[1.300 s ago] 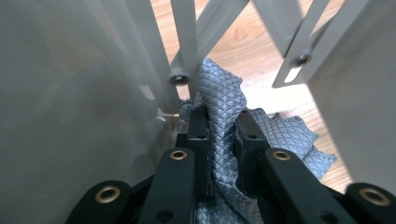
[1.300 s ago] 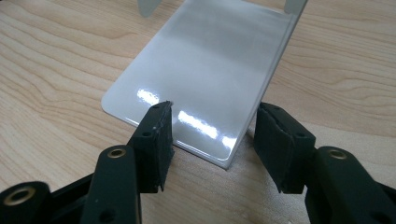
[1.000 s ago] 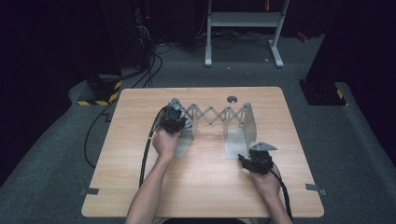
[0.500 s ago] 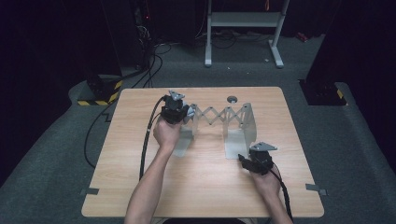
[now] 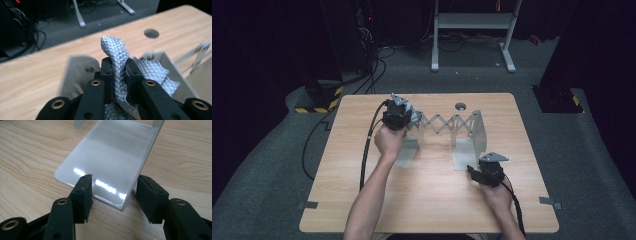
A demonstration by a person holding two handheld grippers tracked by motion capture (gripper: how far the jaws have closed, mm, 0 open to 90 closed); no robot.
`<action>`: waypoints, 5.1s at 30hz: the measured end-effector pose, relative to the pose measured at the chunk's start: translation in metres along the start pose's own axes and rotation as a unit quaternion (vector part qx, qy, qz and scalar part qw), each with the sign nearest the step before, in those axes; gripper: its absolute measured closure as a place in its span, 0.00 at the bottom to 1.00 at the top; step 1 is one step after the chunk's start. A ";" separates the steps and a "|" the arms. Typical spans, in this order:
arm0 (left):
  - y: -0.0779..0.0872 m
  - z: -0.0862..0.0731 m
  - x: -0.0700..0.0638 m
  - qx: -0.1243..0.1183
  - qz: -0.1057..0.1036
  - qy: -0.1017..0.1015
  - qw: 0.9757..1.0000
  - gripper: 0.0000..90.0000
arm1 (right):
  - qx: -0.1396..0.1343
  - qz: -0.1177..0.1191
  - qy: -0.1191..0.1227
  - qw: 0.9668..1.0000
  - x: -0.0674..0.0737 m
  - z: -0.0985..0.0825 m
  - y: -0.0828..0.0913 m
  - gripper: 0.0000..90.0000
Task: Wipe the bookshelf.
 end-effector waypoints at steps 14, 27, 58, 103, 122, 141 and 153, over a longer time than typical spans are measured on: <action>-0.017 -0.024 -0.009 0.009 -0.011 -0.007 1.000 0.89 | 0.000 0.000 -0.001 1.000 0.000 0.000 0.000 0.52; -0.019 -0.033 -0.013 0.005 -0.011 -0.010 1.000 0.90 | 0.000 0.000 -0.001 1.000 0.000 0.000 0.000 0.52; 0.023 0.005 -0.017 -0.065 -0.055 -0.025 0.996 0.89 | 0.001 0.000 -0.001 1.000 0.001 0.000 0.000 0.52; -0.043 -0.060 -0.033 0.057 -0.097 -0.039 0.993 0.89 | 0.002 -0.002 0.003 1.000 0.001 0.000 0.000 0.51; 0.017 -0.009 -0.019 -0.042 -0.105 -0.032 0.993 0.89 | 0.003 -0.003 0.005 1.000 0.001 0.000 0.000 0.50; -0.005 -0.028 -0.024 -0.009 -0.108 -0.025 0.994 0.89 | 0.004 -0.003 0.006 1.000 0.002 0.000 0.000 0.50; -0.033 -0.054 -0.032 0.041 -0.106 -0.029 0.993 0.89 | 0.004 -0.004 0.006 1.000 0.002 0.000 0.000 0.50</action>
Point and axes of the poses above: each handheld gripper's, and its own axes: y roughly backward along the jaws, z roughly out of its top, x roughly to its left, the point moved 4 cm from there along -y, roughly forward along the jaws, and after that the axes turned 11 degrees about z, right-handed, at the moved point
